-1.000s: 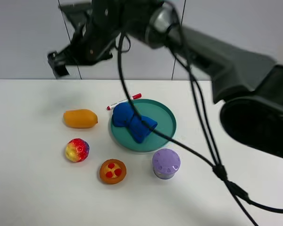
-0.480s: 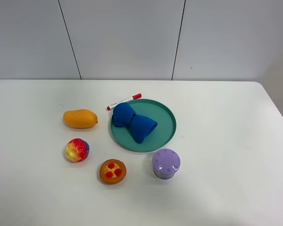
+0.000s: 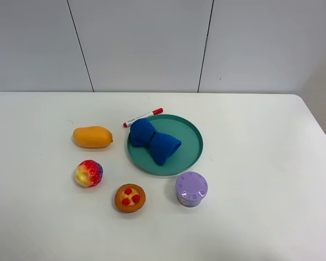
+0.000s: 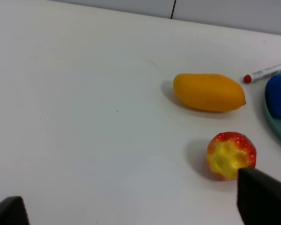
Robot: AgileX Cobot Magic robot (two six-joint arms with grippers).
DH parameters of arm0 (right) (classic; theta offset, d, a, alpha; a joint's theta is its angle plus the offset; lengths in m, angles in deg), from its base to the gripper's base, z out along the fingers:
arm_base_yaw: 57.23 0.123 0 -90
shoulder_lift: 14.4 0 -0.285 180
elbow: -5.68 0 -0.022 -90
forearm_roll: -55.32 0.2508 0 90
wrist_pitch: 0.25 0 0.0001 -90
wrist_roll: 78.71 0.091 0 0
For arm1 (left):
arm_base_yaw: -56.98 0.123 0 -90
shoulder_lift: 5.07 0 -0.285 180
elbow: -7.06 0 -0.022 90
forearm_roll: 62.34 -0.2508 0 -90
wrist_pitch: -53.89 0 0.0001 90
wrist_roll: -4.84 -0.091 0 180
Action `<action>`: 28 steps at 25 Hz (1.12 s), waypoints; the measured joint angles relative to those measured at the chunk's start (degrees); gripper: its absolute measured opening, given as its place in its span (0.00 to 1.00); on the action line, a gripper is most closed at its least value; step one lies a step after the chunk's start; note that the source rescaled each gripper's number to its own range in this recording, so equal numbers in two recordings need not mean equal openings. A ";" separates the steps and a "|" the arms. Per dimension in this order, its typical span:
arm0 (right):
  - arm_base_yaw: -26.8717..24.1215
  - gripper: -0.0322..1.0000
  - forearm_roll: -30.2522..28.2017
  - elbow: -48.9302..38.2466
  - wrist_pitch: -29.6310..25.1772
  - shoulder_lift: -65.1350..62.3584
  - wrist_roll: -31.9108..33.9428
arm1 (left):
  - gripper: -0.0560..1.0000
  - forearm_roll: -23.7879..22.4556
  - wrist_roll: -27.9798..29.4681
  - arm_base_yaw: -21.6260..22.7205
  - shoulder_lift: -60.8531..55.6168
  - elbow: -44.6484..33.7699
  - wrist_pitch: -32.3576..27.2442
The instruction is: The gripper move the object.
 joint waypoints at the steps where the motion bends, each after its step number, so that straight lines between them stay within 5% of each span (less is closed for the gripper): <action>1: -0.70 1.00 0.19 0.00 0.00 -1.70 -0.78 | 1.00 0.00 0.00 0.00 0.00 0.00 0.00; 4: -5.75 1.00 1.99 0.05 0.00 -5.99 -3.63 | 1.00 0.00 0.00 0.00 0.00 0.00 0.00; 10: -23.93 1.00 12.84 -5.23 0.11 -15.39 -7.49 | 1.00 0.00 0.00 0.00 0.00 0.00 0.00; 20: -43.53 1.00 21.13 -49.45 -0.02 -41.03 -7.61 | 1.00 0.00 0.00 0.00 0.00 0.00 0.00; 28: -49.60 1.00 26.21 -80.84 0.53 -58.79 -2.21 | 1.00 0.00 0.00 0.00 0.00 0.00 0.00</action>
